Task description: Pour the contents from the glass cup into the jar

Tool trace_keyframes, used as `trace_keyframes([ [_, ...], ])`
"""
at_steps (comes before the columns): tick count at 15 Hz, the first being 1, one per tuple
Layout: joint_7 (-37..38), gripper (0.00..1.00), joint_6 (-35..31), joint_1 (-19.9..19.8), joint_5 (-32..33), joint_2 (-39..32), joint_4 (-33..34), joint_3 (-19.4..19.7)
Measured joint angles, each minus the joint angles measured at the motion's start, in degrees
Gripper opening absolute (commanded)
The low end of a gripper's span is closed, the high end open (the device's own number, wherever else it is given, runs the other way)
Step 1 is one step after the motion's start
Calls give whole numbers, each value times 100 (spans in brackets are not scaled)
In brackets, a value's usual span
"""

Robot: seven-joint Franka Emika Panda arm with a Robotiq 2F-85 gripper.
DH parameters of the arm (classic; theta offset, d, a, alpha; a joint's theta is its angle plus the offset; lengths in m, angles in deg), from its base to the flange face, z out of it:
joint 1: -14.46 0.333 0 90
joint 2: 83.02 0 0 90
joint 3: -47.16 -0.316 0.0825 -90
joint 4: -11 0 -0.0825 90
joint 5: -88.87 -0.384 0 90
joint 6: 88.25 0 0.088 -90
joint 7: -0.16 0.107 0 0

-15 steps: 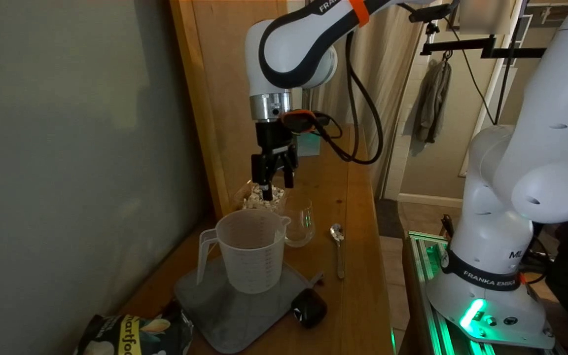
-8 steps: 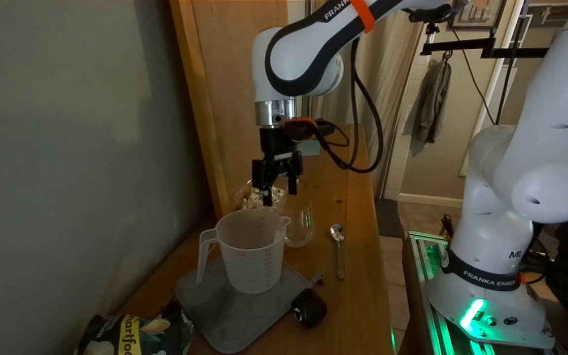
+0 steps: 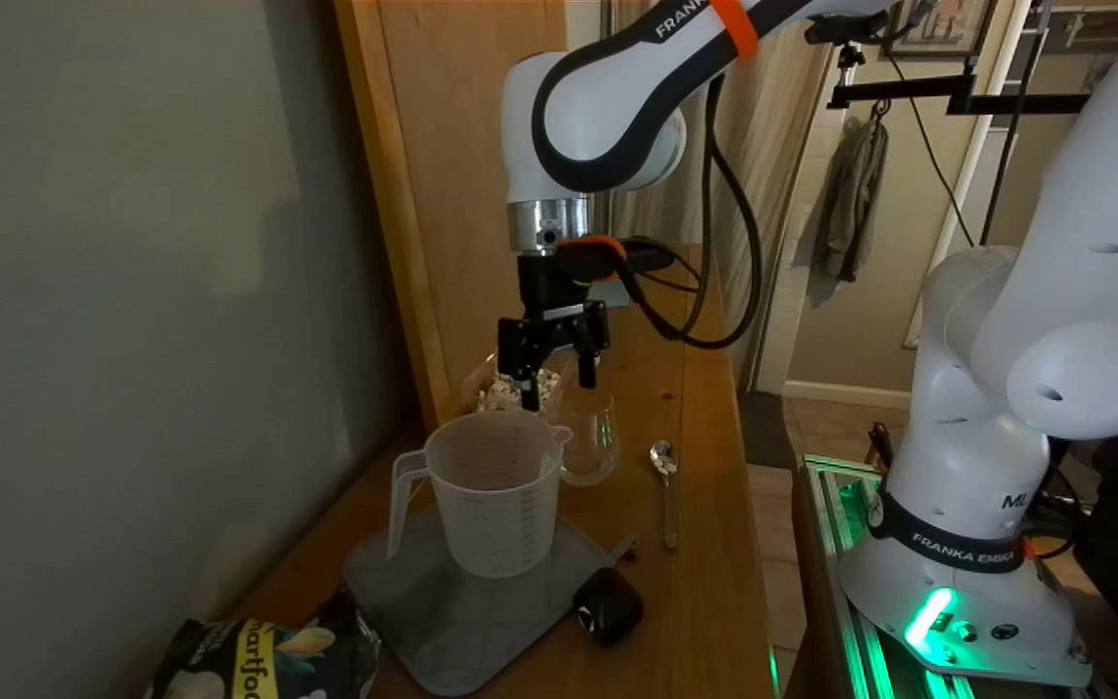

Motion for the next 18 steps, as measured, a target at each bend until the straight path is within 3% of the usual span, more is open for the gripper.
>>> trace_keyframes([
  [2, 109, 100, 0, -10, 22, 29, -31, -2],
  [3, 144, 92, 0, -14, 23, 46, -49, -3],
  [4, 172, 74, 0, -16, 23, 61, -66, -3],
  [9, 313, 38, 0, -22, 24, 100, -83, -8],
  [11, 354, 76, 0, -26, 25, 101, -83, -9],
  [13, 381, 73, 0, -32, 28, 101, -85, -9],
  [14, 387, 51, 0, -36, 28, 101, -86, -9],
  [15, 389, 45, 0, -41, 28, 101, -86, -9],
  [16, 389, 48, 0, -46, 33, 101, -86, -9],
  [17, 389, 79, 0, -54, 37, 100, -86, -8],
  [18, 389, 83, 0, -62, 39, 100, -86, -8],
])
